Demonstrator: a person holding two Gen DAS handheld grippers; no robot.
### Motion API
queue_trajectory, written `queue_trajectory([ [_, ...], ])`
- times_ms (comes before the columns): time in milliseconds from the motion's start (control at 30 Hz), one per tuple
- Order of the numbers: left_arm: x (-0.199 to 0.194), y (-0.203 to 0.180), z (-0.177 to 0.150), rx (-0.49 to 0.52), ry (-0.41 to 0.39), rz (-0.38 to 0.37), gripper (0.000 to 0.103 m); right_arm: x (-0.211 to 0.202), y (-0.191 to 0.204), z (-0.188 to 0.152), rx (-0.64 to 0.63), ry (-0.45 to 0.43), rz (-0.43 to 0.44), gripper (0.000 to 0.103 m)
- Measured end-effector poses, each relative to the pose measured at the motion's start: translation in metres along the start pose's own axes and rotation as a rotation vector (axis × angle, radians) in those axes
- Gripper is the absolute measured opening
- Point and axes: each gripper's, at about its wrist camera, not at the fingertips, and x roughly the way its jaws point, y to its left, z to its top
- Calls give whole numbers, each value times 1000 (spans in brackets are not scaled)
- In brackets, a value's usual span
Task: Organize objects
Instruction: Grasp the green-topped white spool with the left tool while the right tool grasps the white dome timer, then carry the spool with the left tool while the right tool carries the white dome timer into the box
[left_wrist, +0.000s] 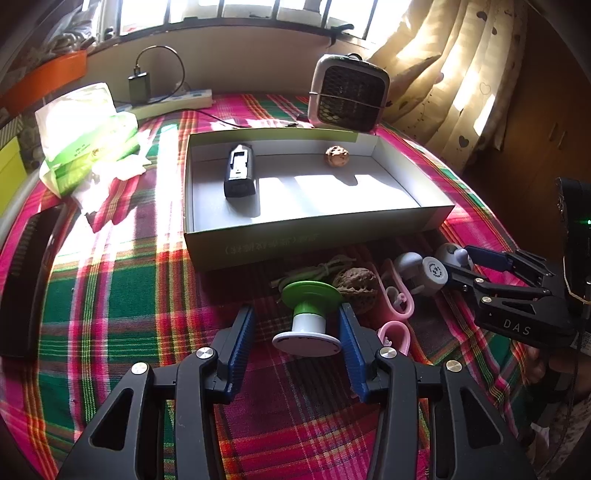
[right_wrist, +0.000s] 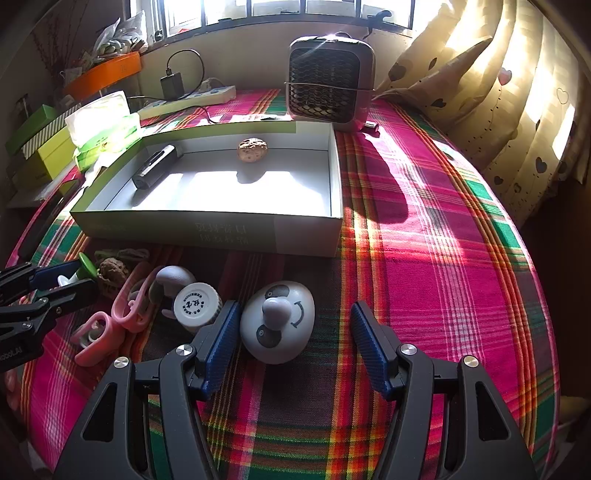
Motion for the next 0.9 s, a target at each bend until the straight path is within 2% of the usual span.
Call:
queue_trajectory([
  [67,0,0,0,0,-1,7,38,0,1,0,-1,-1,2,62],
  [200,0,1,0,-1,-1,13,32,-1,2,-1,-6,-6,9,53],
  [400,0,2,0,-10,-4,12,32,-2,3,-1,-15,-11,19,41],
  [900,0,2,0,-10,-4,12,31,-3,3,-2,-12,-12,27,41],
])
